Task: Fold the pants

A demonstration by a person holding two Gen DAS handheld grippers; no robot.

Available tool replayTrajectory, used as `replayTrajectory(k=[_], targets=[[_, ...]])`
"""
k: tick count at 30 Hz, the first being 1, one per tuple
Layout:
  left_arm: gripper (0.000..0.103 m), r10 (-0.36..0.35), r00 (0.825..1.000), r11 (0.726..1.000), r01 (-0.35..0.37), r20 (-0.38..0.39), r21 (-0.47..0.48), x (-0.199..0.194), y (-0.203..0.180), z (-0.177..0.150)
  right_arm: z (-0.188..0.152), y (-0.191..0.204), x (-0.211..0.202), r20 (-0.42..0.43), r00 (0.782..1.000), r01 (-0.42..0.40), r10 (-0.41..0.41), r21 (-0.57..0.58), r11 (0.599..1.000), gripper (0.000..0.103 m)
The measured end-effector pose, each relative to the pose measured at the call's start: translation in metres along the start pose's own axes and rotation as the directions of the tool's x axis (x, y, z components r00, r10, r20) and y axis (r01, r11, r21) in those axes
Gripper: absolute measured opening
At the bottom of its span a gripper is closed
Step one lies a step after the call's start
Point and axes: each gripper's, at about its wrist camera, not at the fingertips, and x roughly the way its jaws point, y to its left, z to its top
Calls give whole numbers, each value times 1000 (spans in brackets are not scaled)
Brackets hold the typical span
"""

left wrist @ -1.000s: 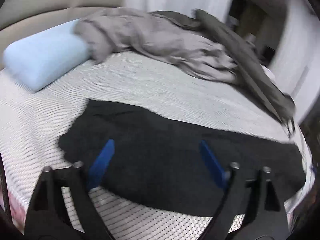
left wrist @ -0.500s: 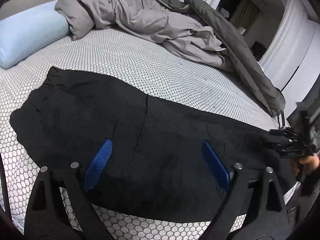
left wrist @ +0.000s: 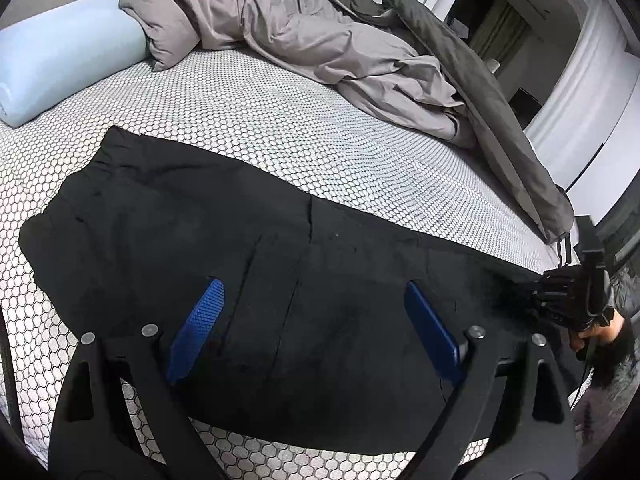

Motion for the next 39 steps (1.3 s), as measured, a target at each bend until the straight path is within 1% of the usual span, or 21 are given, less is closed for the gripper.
replayTrajectory(k=[2,4,6,7,8,9,11,12,14,17,18,22,25,28,30,32,33,34,37,38,39], targets=[[90,16,1000,1000,-16,-7,0,2,3,-1,2,-4,-10,53,998,39,-40,13,999,2],[90,26,1000,1000,-27,-16,-6,5,8,-1,8,-16,-14,104,984,137,-143,70,988,2],[90,41,999,999,-41,-33,-19,9,14,0,15,-28,-6,74,984,148,-160,153,977,14],[90,43,998,999,-44,-39,-24,11,16,0,17,-31,0,39,986,154,-164,183,971,25],[90,46,998,998,-47,-43,-30,13,18,0,17,-34,3,24,986,157,-165,207,966,30],[90,49,998,998,-50,-45,-31,14,18,0,13,-35,-1,41,987,142,-156,238,961,32],[90,50,998,998,-51,-48,-24,15,17,0,-2,-39,-20,104,983,109,-150,328,938,46],[90,48,998,999,-49,-47,-16,15,15,0,-16,-43,-38,159,974,88,-161,388,917,50],[90,41,998,999,-41,-46,0,14,9,-2,-52,-49,-77,260,944,54,-204,490,870,75],[90,31,999,999,-30,-43,22,12,-5,-8,-114,-47,-129,339,870,70,-358,633,771,88],[90,24,999,999,-22,-45,33,11,-12,-11,-135,-45,-145,334,853,80,-401,676,733,90],[90,-6,999,992,12,-48,127,9,-49,-31,-220,-45,-184,249,836,99,-488,808,581,93],[90,-2,998,978,16,-66,207,15,-75,-48,-274,-55,-192,230,836,48,-498,874,483,93],[90,33,995,969,-10,-89,246,28,-91,-60,-335,-68,-185,211,837,-42,-505,945,324,93],[90,53,994,965,-27,-95,260,34,-96,-65,-374,-83,-177,213,843,-128,-493,971,201,85],[90,69,993,962,-40,-99,271,40,-100,-67,-397,-103,-163,251,860,-219,-444,968,123,76],[90,76,992,960,-46,-99,278,42,-102,-68,-408,-112,-155,280,860,-270,-427,959,85,71],[90,83,992,957,-52,-98,287,44,-104,-69,-416,-119,-148,315,846,-320,-431,945,63,64],[90,95,991,952,-64,-92,299,46,-105,-71,-419,-135,-140,351,819,-362,-454,930,66,16],[90,97,991,952,-66,-91,298,47,-105,-70,-414,-135,-146,381,800,-384,-464,919,93,9],[90,98,991,953,-67,-91,297,47,-104,-70,-403,-131,-153,393,782,-379,-483,916,132,9]])
